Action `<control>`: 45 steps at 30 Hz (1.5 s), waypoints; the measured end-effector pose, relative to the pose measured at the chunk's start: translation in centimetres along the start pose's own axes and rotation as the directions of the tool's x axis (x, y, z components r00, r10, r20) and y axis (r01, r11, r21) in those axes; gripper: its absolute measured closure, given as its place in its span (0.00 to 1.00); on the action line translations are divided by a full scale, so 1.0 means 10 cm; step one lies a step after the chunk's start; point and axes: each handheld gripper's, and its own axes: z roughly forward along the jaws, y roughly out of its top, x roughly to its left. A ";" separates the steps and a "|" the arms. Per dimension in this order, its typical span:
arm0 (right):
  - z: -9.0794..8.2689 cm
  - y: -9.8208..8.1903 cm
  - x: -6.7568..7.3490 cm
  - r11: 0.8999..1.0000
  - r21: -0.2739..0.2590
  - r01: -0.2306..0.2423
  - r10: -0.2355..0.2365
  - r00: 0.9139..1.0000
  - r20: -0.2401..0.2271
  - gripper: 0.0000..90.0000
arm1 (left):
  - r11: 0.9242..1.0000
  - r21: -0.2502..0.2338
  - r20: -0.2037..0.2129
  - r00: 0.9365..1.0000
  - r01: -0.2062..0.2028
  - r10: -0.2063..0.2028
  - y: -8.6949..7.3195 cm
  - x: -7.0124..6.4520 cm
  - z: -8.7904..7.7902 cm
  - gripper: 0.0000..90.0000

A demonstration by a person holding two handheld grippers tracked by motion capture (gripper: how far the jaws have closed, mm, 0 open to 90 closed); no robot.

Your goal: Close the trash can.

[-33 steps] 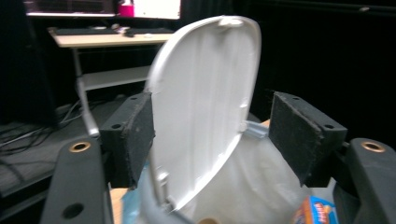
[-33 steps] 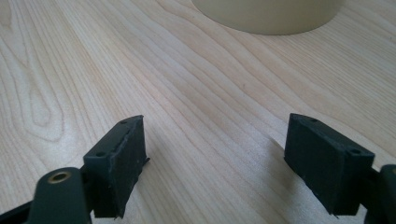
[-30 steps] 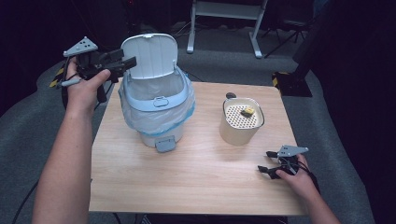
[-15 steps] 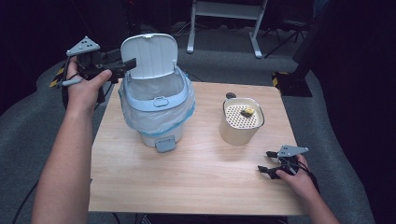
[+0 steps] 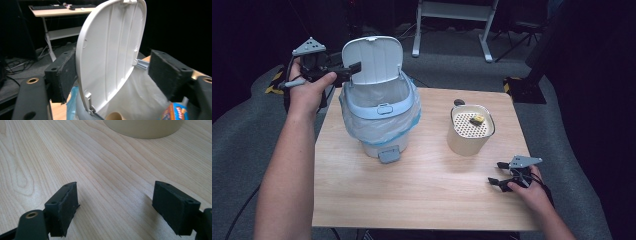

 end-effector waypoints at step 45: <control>0.00 0.00 0.00 1.000 0.001 0.003 -0.003 1.000 0.002 0.23 | 0.955 0.269 0.209 0.976 -0.122 0.066 -0.23 -0.50 0.16 0.52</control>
